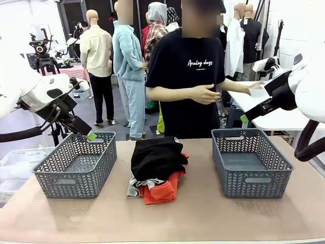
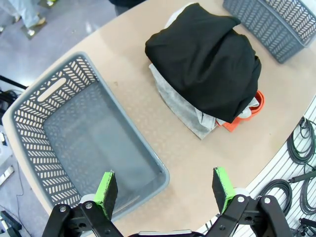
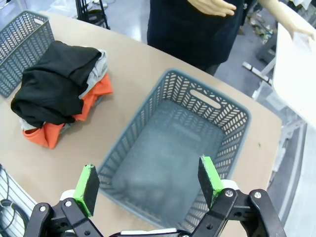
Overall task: Sort the tops and bottoms.
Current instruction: Lift clothes from the center of the table with your left hand.
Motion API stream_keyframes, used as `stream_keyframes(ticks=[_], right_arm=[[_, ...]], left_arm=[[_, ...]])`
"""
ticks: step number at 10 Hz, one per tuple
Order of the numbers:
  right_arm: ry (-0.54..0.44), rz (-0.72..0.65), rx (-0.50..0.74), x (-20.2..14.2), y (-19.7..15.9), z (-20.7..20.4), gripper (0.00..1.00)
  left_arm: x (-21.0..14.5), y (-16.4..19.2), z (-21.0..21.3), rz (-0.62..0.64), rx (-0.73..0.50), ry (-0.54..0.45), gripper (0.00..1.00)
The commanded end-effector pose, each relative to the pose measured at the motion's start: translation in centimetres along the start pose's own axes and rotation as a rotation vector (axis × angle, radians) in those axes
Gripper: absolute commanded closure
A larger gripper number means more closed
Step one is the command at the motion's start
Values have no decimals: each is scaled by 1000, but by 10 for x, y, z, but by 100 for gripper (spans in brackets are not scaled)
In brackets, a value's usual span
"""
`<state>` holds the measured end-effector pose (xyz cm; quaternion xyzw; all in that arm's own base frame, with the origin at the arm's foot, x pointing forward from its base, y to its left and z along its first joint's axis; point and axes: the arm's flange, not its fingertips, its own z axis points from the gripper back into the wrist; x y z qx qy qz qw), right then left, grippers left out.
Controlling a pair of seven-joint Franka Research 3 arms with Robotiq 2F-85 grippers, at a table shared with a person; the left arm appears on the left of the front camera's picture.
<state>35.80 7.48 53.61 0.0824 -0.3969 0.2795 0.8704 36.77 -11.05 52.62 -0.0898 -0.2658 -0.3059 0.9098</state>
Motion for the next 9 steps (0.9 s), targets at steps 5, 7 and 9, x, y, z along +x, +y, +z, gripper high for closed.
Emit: stream_keyframes(ticks=[5,7,9], right_arm=[[-15,-19,6,1,0,-1,0],[-15,-19,6,1,0,-1,0],[-15,-19,6,1,0,-1,0]], left_arm=[[-1,2,0,-8,1,4,0],[-1,2,0,-8,1,4,0],[-1,2,0,-8,1,4,0]])
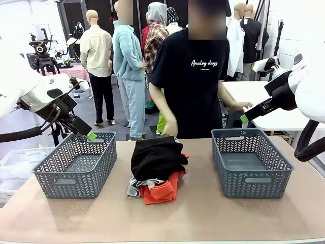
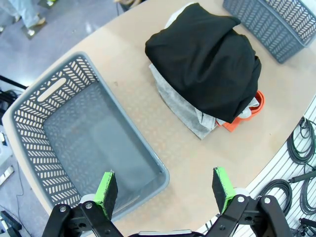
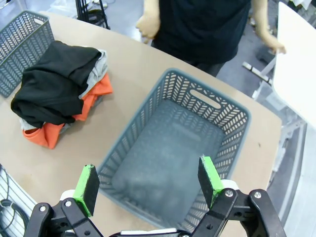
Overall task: Sort the tops and bottoms.
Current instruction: Lift clothes from the center of the table with your left hand.
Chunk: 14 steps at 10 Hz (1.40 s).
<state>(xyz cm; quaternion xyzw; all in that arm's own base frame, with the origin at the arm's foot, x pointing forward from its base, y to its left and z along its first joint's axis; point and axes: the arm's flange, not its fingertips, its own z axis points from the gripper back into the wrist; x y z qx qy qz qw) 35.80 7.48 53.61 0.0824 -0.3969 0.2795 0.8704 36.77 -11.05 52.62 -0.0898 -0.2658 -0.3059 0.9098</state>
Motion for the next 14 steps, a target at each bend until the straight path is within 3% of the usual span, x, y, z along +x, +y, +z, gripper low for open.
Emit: stream_keyframes(ticks=[1,14], right_arm=[[-15,-19,6,1,0,-1,0],[-15,-19,6,1,0,-1,0]], left_arm=[[-1,2,0,-8,1,4,0],[-1,2,0,-8,1,4,0]])
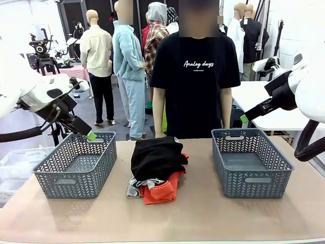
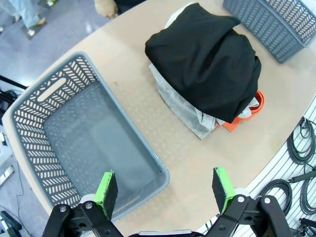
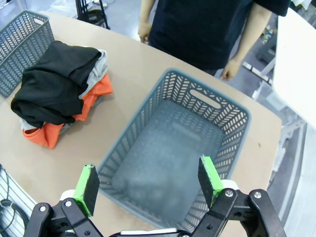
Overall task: Sort the tops and bottoms.
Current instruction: Lift clothes from the center of the table with your left hand.
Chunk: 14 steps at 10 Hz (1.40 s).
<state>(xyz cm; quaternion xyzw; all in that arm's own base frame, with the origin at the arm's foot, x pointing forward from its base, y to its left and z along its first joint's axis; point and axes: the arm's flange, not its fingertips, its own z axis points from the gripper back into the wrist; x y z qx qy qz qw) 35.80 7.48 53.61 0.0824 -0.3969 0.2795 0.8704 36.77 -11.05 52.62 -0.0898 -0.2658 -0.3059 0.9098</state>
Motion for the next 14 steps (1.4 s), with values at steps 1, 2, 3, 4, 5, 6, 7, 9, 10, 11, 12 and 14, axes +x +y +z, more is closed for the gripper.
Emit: stream_keyframes(ticks=[1,2,3,4,5,6,7,9,10,11,12,14], right_arm=[[-15,-19,6,1,0,-1,0],[-15,-19,6,1,0,-1,0],[-15,-19,6,1,0,-1,0],[-15,-19,6,1,0,-1,0],[-15,-19,6,1,0,-1,0],[-15,-19,6,1,0,-1,0],[-15,-19,6,1,0,-1,0],[-15,-19,6,1,0,-1,0],[-15,-19,6,1,0,-1,0],[-15,-19,6,1,0,-1,0],[-15,-19,6,1,0,-1,0],[-15,-19,6,1,0,-1,0]], left_arm=[[-1,2,0,-8,1,4,0],[-1,2,0,-8,1,4,0],[-1,2,0,-8,1,4,0],[-1,2,0,-8,1,4,0],[-1,2,0,-8,1,4,0],[-1,2,0,-8,1,4,0],[-1,2,0,-8,1,4,0],[-1,2,0,-8,1,4,0],[-1,2,0,-8,1,4,0],[-1,2,0,-8,1,4,0],[-1,2,0,-8,1,4,0],[-1,2,0,-8,1,4,0]])
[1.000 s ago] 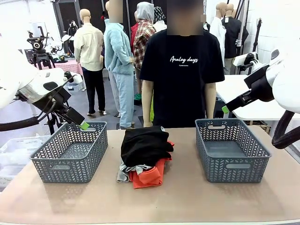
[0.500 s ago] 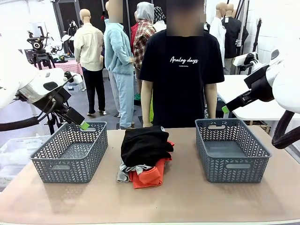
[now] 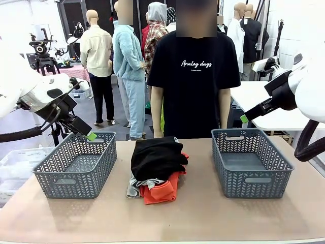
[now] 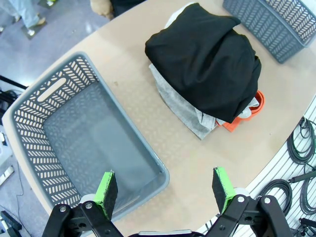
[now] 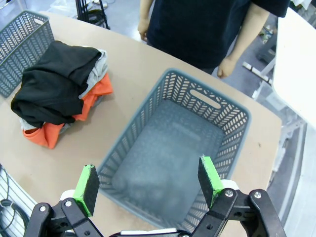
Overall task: Sort the tops and bottoms.
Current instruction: Lift clothes from the center of the table with your left hand.
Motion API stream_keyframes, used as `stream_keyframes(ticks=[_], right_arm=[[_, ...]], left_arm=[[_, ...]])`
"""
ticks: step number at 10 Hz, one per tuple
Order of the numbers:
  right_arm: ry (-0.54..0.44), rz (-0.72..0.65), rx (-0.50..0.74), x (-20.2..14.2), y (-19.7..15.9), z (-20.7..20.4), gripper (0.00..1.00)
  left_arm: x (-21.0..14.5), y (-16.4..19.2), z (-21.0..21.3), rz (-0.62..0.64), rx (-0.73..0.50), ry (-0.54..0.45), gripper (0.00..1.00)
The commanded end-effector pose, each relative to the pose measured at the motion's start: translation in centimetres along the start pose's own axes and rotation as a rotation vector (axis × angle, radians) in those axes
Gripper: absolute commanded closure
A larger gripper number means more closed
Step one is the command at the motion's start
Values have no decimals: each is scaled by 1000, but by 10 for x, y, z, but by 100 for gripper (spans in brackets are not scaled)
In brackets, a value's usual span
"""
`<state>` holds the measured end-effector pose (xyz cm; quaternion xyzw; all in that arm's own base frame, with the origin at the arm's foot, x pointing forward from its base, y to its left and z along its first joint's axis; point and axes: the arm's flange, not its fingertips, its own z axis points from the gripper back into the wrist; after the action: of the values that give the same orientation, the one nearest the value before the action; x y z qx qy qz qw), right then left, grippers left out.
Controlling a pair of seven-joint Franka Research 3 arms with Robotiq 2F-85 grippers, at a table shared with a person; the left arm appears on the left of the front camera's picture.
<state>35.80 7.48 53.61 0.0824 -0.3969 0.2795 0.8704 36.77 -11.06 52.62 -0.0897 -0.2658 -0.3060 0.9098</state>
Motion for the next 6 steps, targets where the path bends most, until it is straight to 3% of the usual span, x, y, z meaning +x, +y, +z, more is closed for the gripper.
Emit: stream_keyframes(ticks=[1,4,6], right_arm=[[-15,-19,6,1,0,-1,0],[-15,-19,6,1,0,-1,0],[-15,-19,6,1,0,-1,0]], left_arm=[[-1,2,0,-7,1,4,0],[0,0,0,0,0,0,0],[51,-10,-26,-22,34,-15,0]])
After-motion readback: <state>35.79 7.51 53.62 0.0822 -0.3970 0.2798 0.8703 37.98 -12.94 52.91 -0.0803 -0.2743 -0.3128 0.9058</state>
